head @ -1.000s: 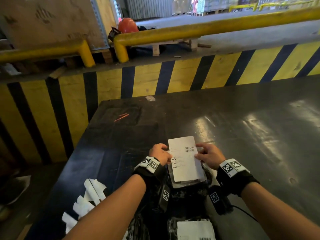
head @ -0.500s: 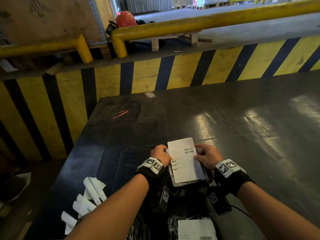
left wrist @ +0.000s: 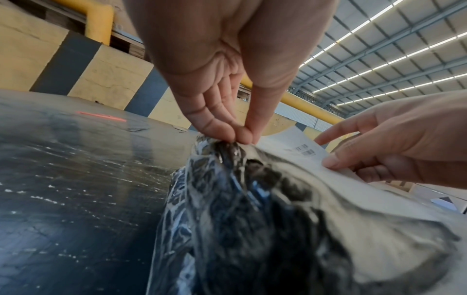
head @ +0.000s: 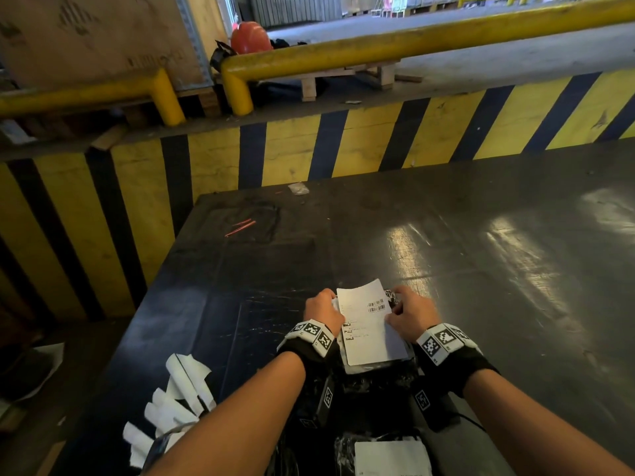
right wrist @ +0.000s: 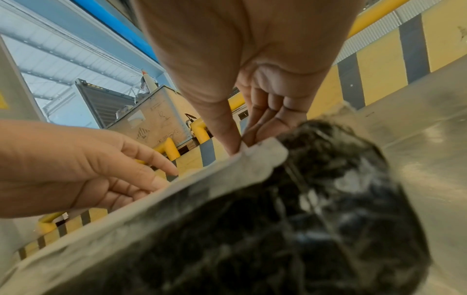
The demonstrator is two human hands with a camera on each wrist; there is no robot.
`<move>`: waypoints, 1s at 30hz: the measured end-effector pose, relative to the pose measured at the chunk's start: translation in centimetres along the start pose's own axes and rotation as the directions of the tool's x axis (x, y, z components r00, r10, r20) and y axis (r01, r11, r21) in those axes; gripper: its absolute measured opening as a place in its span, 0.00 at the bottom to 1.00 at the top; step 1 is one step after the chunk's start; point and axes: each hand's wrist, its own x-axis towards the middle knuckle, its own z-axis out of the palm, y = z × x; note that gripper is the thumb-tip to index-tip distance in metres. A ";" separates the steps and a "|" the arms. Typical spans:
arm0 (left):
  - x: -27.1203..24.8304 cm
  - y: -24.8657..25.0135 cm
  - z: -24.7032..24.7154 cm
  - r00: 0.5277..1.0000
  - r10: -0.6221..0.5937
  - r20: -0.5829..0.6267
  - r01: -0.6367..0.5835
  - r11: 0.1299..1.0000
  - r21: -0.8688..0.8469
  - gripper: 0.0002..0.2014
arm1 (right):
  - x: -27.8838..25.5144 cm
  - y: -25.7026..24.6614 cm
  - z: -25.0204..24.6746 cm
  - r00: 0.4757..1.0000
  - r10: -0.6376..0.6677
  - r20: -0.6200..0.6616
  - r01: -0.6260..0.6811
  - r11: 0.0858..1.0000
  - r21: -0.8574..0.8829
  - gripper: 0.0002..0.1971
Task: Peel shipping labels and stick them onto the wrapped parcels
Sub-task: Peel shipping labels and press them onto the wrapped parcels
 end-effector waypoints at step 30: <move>1.9 0.0 -2.2 0.900 0.199 0.387 -0.396 0.744 0.538 0.21 | 4.3 -0.4 -1.3 0.914 -0.133 0.384 0.320 0.818 -0.478 0.22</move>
